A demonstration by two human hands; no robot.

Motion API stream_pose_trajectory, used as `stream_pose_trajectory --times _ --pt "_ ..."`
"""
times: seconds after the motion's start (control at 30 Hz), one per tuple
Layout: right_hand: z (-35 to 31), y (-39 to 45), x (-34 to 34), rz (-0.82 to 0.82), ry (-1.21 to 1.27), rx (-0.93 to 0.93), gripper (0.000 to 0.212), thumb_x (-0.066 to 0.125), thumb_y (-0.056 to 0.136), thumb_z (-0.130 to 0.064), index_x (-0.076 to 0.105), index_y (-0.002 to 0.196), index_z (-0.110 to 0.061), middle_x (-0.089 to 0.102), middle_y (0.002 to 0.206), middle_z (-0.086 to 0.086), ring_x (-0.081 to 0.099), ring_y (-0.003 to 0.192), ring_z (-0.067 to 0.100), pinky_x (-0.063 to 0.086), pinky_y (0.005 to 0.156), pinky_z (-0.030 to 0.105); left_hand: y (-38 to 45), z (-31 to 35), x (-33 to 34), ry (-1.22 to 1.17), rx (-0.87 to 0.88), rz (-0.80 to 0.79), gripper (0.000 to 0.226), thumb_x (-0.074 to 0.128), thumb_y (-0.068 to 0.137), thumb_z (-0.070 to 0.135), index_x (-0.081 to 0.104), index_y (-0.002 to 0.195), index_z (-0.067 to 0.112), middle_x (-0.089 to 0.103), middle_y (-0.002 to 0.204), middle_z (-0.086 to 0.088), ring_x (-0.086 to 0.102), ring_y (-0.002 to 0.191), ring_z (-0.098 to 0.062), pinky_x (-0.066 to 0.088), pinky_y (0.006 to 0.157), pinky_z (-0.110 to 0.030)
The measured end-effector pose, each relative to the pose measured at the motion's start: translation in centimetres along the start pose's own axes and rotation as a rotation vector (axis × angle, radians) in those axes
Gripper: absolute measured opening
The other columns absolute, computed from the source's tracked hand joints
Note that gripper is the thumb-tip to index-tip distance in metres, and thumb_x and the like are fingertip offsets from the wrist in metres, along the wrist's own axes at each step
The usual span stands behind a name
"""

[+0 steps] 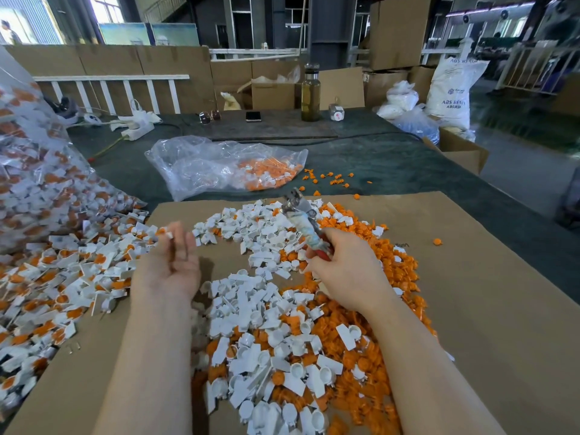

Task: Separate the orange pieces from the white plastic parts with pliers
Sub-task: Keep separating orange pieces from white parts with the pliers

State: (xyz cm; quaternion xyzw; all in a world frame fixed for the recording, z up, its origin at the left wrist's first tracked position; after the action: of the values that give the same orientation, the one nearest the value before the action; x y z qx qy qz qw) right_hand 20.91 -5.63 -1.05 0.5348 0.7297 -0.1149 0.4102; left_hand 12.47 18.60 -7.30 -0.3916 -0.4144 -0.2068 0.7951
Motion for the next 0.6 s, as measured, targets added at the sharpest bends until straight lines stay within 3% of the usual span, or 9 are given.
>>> stream_pose_trajectory --times 0.17,0.4,0.47,0.53,0.6 --pt "0.9 0.1 -0.4 0.043 -0.001 0.042 0.011 0.057 0.089 -0.023 0.063 0.093 -0.016 0.06 0.081 -0.006 0.052 0.066 0.009 0.033 0.052 0.023 1.6 1.7 -1.4 -0.249 0.045 0.062 0.03 0.036 0.107 0.008 0.052 0.132 0.011 0.073 0.087 -0.011 0.074 0.079 -0.012 0.059 0.062 -0.029" --pt "1.5 0.3 -0.5 0.061 0.011 0.078 0.01 0.057 0.09 -0.026 0.063 0.093 -0.018 0.062 0.081 -0.006 0.055 0.065 0.01 0.033 0.052 0.021 1.1 2.4 -1.4 -0.497 0.092 0.015 0.041 0.044 0.103 0.005 0.045 0.143 0.004 0.068 0.1 -0.023 0.073 0.1 -0.026 0.061 0.073 -0.038" --pt "1.6 0.3 -0.6 0.061 0.009 0.078 0.011 0.057 0.09 -0.026 0.063 0.093 -0.017 0.063 0.081 -0.006 0.055 0.065 0.011 0.034 0.052 0.022 0.8 2.4 -1.3 -0.532 0.096 0.006 0.042 0.046 0.101 0.001 0.044 0.143 0.003 0.068 0.097 -0.025 0.074 0.09 -0.028 0.063 0.071 -0.04" --pt "1.6 0.3 -0.6 0.063 0.003 0.077 0.01 0.057 0.091 -0.027 0.062 0.091 -0.018 0.061 0.079 -0.007 0.055 0.064 0.01 0.034 0.051 0.022 0.6 2.4 -1.4 -0.568 0.096 0.028 0.042 0.048 0.1 -0.001 0.044 0.141 0.001 0.07 0.088 -0.027 0.075 0.076 -0.029 0.061 0.058 -0.04" --pt "1.6 0.3 -0.7 0.07 0.005 0.079 0.009 0.058 0.091 -0.027 0.06 0.087 -0.02 0.059 0.074 -0.008 0.054 0.062 0.01 0.034 0.05 0.022 0.7 2.3 -1.5 -0.597 0.088 0.05 0.041 0.049 0.1 0.0 0.046 0.141 0.001 0.07 0.081 -0.028 0.076 0.072 -0.03 0.061 0.057 -0.041"
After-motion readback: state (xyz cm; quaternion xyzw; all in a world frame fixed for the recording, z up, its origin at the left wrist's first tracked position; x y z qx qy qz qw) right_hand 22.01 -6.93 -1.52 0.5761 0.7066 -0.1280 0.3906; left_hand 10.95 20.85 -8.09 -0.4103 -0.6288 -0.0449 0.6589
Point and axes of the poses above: each hand's wrist, its own y-axis towards the middle knuckle, its own x-axis out of the palm, z = x × y, the point moved 10 cm from there along y, towards the middle knuckle
